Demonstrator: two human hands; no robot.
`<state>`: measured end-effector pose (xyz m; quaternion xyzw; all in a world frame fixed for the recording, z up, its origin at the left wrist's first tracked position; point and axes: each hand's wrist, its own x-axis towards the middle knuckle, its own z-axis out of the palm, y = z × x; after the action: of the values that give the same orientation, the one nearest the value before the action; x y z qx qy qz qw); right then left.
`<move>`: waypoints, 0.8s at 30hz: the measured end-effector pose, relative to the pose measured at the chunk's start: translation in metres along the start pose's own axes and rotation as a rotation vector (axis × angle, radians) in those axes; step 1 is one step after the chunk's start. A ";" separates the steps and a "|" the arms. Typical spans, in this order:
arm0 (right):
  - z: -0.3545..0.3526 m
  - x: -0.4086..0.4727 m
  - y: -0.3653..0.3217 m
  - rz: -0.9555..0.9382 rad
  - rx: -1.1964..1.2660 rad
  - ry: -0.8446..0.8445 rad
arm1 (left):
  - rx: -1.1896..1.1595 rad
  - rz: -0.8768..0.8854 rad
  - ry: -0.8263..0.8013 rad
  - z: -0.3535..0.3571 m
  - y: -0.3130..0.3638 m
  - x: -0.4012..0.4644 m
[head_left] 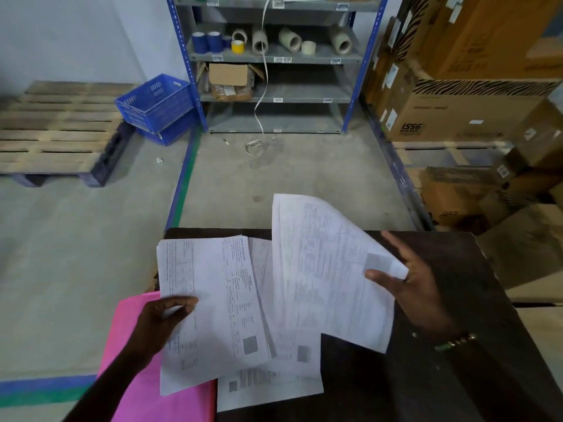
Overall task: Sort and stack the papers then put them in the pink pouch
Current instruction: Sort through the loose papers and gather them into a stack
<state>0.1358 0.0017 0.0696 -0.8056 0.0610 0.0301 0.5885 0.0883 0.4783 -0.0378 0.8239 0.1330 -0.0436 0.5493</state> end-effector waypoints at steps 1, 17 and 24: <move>-0.010 0.001 -0.010 -0.007 0.053 -0.018 | 0.018 0.012 -0.013 0.000 0.002 0.002; 0.092 0.011 0.053 0.190 -0.089 -0.134 | -0.012 0.120 -0.114 0.065 0.018 -0.005; 0.135 0.002 0.057 -0.052 -0.168 -0.137 | -0.095 0.050 -0.133 0.071 0.022 -0.014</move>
<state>0.1335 0.1125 -0.0259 -0.8494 -0.0030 0.0750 0.5224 0.0861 0.4033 -0.0427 0.7951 0.0775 -0.0778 0.5964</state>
